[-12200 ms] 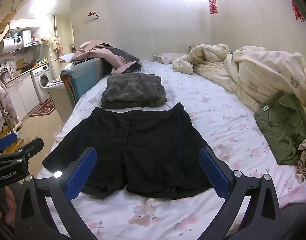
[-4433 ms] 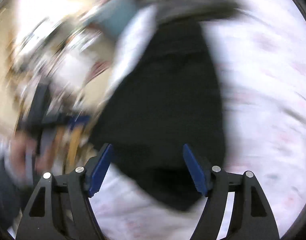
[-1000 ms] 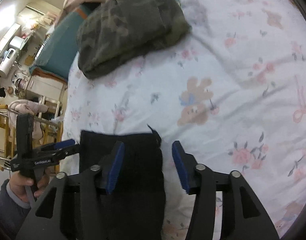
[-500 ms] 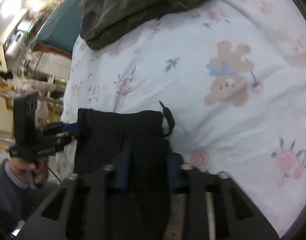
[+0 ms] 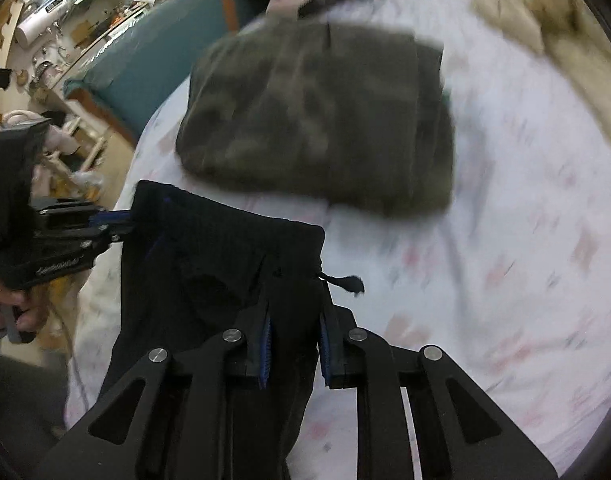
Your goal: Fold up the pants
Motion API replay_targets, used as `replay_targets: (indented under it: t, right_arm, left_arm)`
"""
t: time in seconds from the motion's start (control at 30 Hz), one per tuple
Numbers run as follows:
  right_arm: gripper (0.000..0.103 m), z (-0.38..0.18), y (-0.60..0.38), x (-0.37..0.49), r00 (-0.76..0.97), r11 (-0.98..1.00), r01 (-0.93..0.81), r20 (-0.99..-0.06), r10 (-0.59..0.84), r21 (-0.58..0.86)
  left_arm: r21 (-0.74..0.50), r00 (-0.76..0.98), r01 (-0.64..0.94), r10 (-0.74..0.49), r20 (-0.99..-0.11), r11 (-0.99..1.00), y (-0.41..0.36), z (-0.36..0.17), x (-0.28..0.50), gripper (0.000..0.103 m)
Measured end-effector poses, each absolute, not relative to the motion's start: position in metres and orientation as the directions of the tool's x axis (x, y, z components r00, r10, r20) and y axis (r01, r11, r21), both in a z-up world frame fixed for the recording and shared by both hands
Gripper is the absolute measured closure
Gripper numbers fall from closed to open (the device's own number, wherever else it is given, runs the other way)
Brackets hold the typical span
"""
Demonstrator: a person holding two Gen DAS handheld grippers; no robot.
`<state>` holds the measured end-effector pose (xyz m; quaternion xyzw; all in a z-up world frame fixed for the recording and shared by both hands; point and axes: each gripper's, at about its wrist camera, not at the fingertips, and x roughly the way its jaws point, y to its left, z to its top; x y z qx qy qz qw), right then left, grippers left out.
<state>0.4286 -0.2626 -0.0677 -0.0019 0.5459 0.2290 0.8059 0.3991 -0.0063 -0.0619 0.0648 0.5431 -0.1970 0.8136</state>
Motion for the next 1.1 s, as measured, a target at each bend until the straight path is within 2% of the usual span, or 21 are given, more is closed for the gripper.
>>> replay_targets:
  t: [0.3, 0.53, 0.67, 0.77, 0.87, 0.93, 1.0, 1.03, 1.07, 1.1]
  right_arm:
    - [0.084, -0.034, -0.263, 0.365, 0.348, 0.823, -0.537, -0.840, 0.416, 0.184]
    - [0.084, -0.024, -0.269, 0.284, 0.417, 0.798, -0.594, -0.807, 0.417, 0.105]
    - [0.084, -0.036, -0.272, 0.234, 0.431, 0.816, -0.569, -0.810, 0.397, 0.097]
    - [0.084, -0.068, -0.264, 0.190, 0.393, 0.826, -0.557, -0.851, 0.348, 0.081]
    - [0.083, -0.095, -0.262, 0.167, 0.337, 0.835, -0.538, -0.880, 0.335, 0.112]
    - [0.079, -0.102, -0.261, 0.160, 0.308, 0.838, -0.530, -0.891, 0.333, 0.129]
    - [0.069, -0.108, -0.261, 0.147, 0.285, 0.842, -0.523, -0.904, 0.319, 0.132]
    - [0.056, -0.109, -0.261, 0.139, 0.281, 0.845, -0.521, -0.912, 0.300, 0.118]
    - [0.047, -0.109, -0.261, 0.134, 0.264, 0.848, -0.519, -0.922, 0.283, 0.112]
    - [0.045, -0.110, -0.264, 0.128, 0.240, 0.851, -0.512, -0.931, 0.274, 0.118]
  left_arm:
    - [-0.104, 0.399, 0.526, -0.353, -0.846, 0.844, 0.014, -0.036, 0.335, 0.096]
    - [0.008, 0.432, 0.670, -0.382, -0.817, 0.743, -0.004, -0.018, 0.252, 0.096]
    - [0.030, 0.391, 0.736, -0.389, -0.834, 0.676, -0.010, -0.028, 0.200, 0.096]
    - [0.089, 0.353, 0.794, -0.338, -0.872, 0.601, -0.021, -0.049, 0.160, 0.096]
    - [0.078, 0.297, 0.806, -0.287, -0.911, 0.586, -0.025, -0.077, 0.137, 0.095]
    - [0.080, 0.256, 0.815, -0.233, -0.938, 0.574, -0.026, -0.096, 0.125, 0.093]
    - [0.080, 0.227, 0.816, -0.190, -0.955, 0.572, -0.024, -0.105, 0.118, 0.091]
    - [0.045, 0.169, 0.815, -0.163, -0.972, 0.578, -0.022, -0.110, 0.117, 0.078]
    - [0.011, 0.123, 0.816, -0.154, -0.980, 0.578, -0.019, -0.112, 0.116, 0.071]
    - [-0.038, 0.067, 0.816, -0.160, -0.985, 0.577, -0.014, -0.111, 0.114, 0.061]
